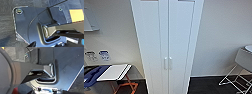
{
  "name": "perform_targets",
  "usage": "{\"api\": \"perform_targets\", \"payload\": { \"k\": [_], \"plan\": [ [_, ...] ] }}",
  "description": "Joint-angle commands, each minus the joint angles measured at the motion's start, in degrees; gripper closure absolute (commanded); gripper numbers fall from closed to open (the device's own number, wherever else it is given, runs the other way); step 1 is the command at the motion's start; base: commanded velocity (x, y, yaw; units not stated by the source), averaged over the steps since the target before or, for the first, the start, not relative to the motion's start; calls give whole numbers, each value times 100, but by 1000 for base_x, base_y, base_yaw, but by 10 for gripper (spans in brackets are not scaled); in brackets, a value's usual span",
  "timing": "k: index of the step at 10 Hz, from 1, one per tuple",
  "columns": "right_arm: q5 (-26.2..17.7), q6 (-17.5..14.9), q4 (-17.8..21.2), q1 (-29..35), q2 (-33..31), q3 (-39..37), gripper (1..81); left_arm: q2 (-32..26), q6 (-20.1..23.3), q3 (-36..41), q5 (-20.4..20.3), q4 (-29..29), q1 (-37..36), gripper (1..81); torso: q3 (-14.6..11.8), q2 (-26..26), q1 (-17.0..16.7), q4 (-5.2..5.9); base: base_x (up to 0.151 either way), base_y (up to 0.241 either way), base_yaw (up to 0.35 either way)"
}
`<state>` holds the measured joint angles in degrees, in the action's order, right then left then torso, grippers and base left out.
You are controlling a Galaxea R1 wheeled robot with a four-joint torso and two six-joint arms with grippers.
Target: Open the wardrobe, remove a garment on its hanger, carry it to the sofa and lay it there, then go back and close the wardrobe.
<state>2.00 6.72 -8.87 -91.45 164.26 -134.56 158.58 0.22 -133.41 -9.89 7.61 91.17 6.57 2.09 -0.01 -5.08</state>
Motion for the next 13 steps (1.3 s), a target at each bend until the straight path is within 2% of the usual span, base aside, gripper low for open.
{"api": "perform_targets", "payload": {
  "k": [1,13],
  "plan": [
    [-288,-13,-27,149,-66,54,10,-89,40,78,277,30,-121,10,0,0,1,0,63,0,0],
    [-218,-48,-123,96,-75,54,10,-62,48,78,286,30,-121,10,0,2,10,0,89,0,0]
  ]
}}
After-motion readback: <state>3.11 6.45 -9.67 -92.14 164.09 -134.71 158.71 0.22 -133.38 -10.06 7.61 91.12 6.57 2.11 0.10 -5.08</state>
